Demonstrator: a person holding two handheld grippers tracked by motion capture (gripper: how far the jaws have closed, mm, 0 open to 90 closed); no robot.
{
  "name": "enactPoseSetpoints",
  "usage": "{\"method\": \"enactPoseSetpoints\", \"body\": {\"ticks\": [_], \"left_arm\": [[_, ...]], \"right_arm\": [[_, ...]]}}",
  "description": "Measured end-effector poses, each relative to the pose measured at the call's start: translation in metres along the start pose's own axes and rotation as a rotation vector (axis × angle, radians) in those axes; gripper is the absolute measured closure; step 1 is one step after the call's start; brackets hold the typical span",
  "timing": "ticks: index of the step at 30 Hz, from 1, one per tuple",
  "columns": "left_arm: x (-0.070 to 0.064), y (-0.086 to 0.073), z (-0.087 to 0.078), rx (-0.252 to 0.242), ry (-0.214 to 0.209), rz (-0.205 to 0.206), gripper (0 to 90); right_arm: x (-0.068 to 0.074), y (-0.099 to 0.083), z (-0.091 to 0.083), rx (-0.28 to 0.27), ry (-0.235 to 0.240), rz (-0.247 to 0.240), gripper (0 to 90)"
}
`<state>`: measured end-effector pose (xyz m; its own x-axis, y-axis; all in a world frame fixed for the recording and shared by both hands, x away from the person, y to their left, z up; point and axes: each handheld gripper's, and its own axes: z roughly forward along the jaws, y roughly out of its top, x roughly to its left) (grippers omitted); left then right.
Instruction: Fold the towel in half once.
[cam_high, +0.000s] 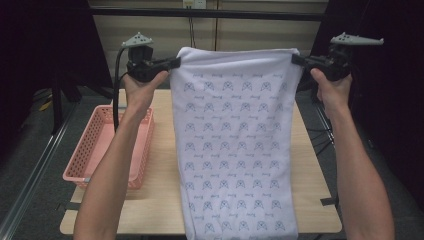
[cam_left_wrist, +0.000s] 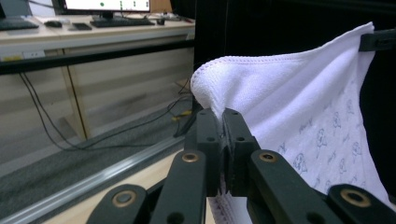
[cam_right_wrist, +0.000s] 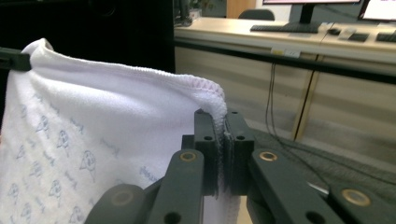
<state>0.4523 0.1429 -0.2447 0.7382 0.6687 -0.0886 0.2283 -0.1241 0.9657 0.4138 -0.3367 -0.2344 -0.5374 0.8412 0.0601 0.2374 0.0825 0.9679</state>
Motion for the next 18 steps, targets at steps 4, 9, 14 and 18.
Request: {"method": "enactPoseSetpoints", "body": {"ticks": [4, 9, 14, 18], "left_arm": [[-0.002, 0.0, 0.003, 0.012, 0.007, 0.003, 87.1], [-0.001, -0.04, 0.014, 0.096, -0.013, -0.015, 87.1], [-0.01, -0.072, 0.021, 0.158, -0.041, -0.018, 87.0], [-0.022, -0.089, 0.018, 0.177, -0.065, -0.021, 87.0]], "right_arm": [[0.002, 0.014, -0.001, -0.015, -0.02, -0.007, 86.5], [0.001, -0.016, 0.003, 0.031, 0.005, 0.007, 86.6], [-0.001, -0.065, 0.001, 0.091, 0.031, 0.045, 86.6], [0.003, -0.095, -0.013, 0.122, 0.065, 0.062, 86.7]]}}
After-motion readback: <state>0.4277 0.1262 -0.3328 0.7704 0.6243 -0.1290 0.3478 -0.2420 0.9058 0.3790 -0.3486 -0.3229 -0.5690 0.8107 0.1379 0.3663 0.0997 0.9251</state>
